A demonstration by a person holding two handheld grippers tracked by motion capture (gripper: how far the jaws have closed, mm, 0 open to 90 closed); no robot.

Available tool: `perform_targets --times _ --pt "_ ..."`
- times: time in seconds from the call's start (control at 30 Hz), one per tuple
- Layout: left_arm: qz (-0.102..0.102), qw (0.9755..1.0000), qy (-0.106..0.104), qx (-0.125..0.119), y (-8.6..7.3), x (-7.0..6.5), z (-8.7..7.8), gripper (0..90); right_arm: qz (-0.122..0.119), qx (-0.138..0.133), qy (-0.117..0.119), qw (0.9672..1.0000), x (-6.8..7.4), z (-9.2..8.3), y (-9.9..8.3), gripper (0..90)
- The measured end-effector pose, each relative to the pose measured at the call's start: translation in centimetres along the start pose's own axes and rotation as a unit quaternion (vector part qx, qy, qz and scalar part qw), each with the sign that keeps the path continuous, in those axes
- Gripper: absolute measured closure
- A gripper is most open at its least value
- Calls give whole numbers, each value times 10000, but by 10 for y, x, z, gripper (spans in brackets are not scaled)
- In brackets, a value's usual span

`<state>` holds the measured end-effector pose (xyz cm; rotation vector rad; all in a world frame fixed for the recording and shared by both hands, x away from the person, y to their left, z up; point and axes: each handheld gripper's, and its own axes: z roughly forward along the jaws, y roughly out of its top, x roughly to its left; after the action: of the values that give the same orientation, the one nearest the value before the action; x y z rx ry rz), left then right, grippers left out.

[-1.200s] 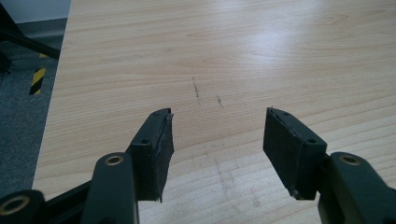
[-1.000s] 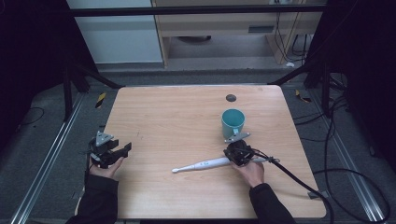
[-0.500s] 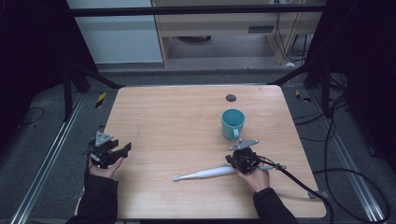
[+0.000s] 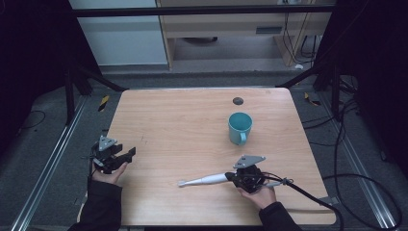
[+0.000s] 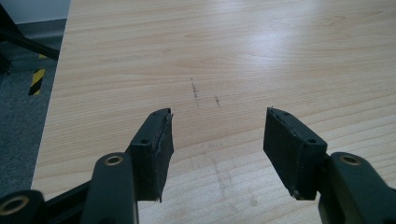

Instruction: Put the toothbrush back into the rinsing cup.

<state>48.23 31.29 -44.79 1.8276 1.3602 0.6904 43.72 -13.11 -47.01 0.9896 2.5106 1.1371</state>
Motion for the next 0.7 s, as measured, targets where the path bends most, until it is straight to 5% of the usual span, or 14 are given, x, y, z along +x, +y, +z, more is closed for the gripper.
perform_targets --times 0.57,0.7 --pt "24 10000 -18 11 0 -1 2 421 136 44 81 9999 0 19 -3 900" --pt "29 10000 -13 17 0 -1 2 421 -33 -40 26 10000 2 16 2 900"
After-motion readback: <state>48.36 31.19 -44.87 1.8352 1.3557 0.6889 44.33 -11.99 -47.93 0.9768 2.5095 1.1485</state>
